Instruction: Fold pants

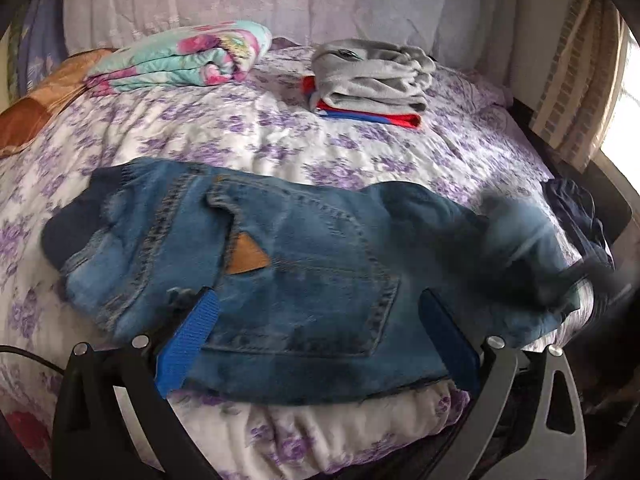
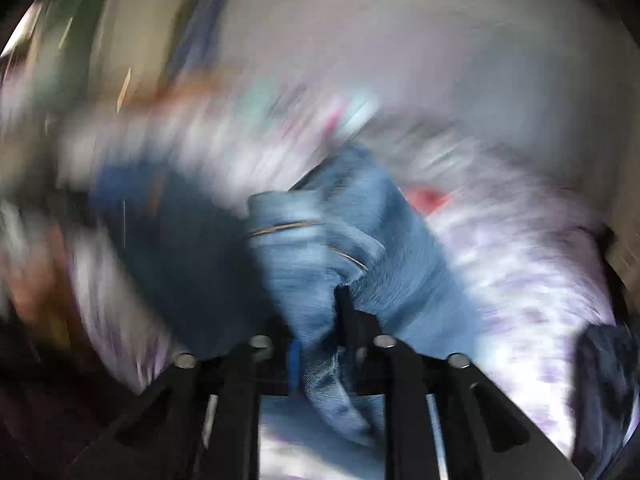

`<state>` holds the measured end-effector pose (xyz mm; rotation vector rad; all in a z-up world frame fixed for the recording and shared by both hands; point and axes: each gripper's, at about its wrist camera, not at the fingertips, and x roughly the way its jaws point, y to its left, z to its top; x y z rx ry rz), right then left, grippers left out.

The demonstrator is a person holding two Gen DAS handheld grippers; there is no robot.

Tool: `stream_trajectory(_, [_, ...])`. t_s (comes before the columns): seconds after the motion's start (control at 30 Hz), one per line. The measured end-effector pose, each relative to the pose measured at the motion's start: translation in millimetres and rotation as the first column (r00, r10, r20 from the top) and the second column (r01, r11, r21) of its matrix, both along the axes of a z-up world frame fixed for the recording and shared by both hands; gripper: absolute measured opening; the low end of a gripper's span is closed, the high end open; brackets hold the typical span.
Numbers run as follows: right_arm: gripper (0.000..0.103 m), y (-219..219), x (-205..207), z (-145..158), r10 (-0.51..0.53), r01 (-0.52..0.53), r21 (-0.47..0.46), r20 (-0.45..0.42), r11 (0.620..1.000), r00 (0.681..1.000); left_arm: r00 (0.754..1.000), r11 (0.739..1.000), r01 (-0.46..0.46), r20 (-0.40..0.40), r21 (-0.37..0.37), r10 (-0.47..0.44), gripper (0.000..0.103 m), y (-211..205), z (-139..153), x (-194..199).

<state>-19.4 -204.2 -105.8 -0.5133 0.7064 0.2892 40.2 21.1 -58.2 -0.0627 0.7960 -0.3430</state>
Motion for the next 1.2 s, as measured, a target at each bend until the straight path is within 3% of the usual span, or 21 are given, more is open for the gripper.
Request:
stream_trajectory(0.03, [0.031, 11, -14, -9, 0.038, -0.026, -0.095, 0.123, 0.995, 0.992, 1.000, 1.000, -0.005, 0.001, -0.002, 0.005, 0.098, 4, 1, -2])
stream_trajectory(0.07, [0.033, 16, -23, -7, 0.072, -0.051, -0.144, 0.146, 0.988, 0.987, 1.000, 1.000, -0.010, 0.002, -0.004, 0.010, 0.098, 8, 2, -4])
stream_trajectory(0.1, [0.036, 14, -27, 0, 0.091, -0.074, -0.129, 0.125, 0.989, 0.988, 1.000, 1.000, -0.015, 0.007, -0.005, 0.015, 0.098, 14, 3, -8])
stream_trajectory(0.13, [0.045, 3, -33, 18, 0.117, -0.115, -0.021, 0.090, 0.993, 0.989, 1.000, 1.000, -0.022, 0.011, -0.002, 0.022, 0.098, 18, 4, -10])
stream_trajectory(0.2, [0.046, -18, -44, 50, 0.147, -0.156, 0.148, 0.072, 0.977, 0.986, 1.000, 1.000, -0.029, -0.002, -0.003, 0.029, 0.098, 26, 1, -11])
stream_trajectory(0.27, [0.046, -26, -44, 65, 0.133, -0.144, 0.171, 0.076, 0.975, 0.988, 1.000, 1.000, -0.023, -0.008, -0.016, 0.023, 0.098, 29, -1, -11])
stream_trajectory(0.37, [0.046, -26, -25, 61, 0.137, -0.139, 0.155, 0.024, 0.978, 0.990, 0.999, 0.999, -0.033, 0.006, 0.008, 0.033, 0.098, 24, -1, -13])
stream_trajectory(0.47, [0.037, -25, 2, 38, 0.133, -0.125, 0.115, -0.071, 0.986, 0.989, 0.999, 0.999, -0.032, 0.006, 0.018, 0.031, 0.098, 22, -3, -14])
stream_trajectory(0.5, [0.014, -24, 12, 29, 0.145, -0.130, 0.124, -0.114, 0.984, 0.983, 1.000, 0.999, -0.027, 0.006, 0.016, 0.027, 0.098, 23, -2, -15])
stream_trajectory(0.53, [0.008, -23, 13, 29, 0.147, -0.131, 0.140, -0.112, 0.982, 0.983, 1.000, 1.000, -0.023, 0.006, 0.012, 0.023, 0.098, 24, -1, -17])
stream_trajectory(0.67, [0.007, -37, 8, 80, 0.130, -0.133, 0.261, 0.027, 0.956, 0.991, 1.000, 1.000, -0.013, 0.004, -0.015, 0.013, 0.098, 34, 0, -22])
stream_trajectory(0.73, [0.007, -35, 6, 93, 0.132, -0.148, 0.279, 0.073, 0.949, 0.988, 1.000, 1.000, -0.011, -0.002, -0.025, 0.011, 0.098, 36, -1, -22])
stream_trajectory(0.8, [0.008, -19, 10, 67, 0.171, -0.160, 0.263, -0.019, 0.951, 0.985, 1.000, 0.999, -0.014, -0.004, -0.031, 0.014, 0.098, 36, -1, -23])
stream_trajectory(0.87, [0.014, -4, 15, 23, 0.160, -0.144, 0.142, -0.109, 0.979, 0.981, 1.000, 0.999, -0.015, -0.008, -0.051, 0.014, 0.098, 43, 2, -28])
stream_trajectory(0.9, [0.017, -3, 13, 13, 0.152, -0.141, 0.116, -0.093, 0.983, 0.984, 1.000, 0.997, -0.021, -0.018, -0.069, 0.020, 0.098, 48, 3, -30])
stream_trajectory(0.97, [0.020, -11, 6, 18, 0.139, -0.130, 0.173, -0.039, 0.976, 0.990, 0.996, 0.991, -0.069, -0.056, -0.116, 0.063, 0.098, 67, 2, -34])
stream_trajectory(1.0, [0.030, -18, 2, 28, 0.120, -0.113, 0.237, -0.015, 0.965, 0.993, 0.991, 0.979, -0.113, -0.090, -0.169, 0.098, 0.098, 85, -2, -35])
stream_trajectory(1.03, [0.049, -25, -5, 38, 0.115, -0.118, 0.296, 0.028, 0.948, 0.993, 0.984, 0.965, -0.151, -0.123, -0.214, 0.127, 0.098, 99, -6, -34])
stream_trajectory(1.1, [0.074, -35, -18, 54, 0.109, -0.140, 0.385, 0.102, 0.912, 0.989, 0.960, 0.918, -0.238, -0.220, -0.317, 0.173, 0.098, 128, -22, -24])
stream_trajectory(1.17, [0.075, -39, -24, 64, 0.110, -0.157, 0.444, 0.128, 0.882, 0.986, 0.946, 0.873, -0.279, -0.270, -0.401, 0.178, 0.098, 142, -35, -11])
stream_trajectory(1.2, [0.075, -37, -24, 63, 0.116, -0.156, 0.449, 0.115, 0.880, 0.987, 0.947, 0.857, -0.292, -0.252, -0.425, 0.198, 0.098, 144, -34, -4])
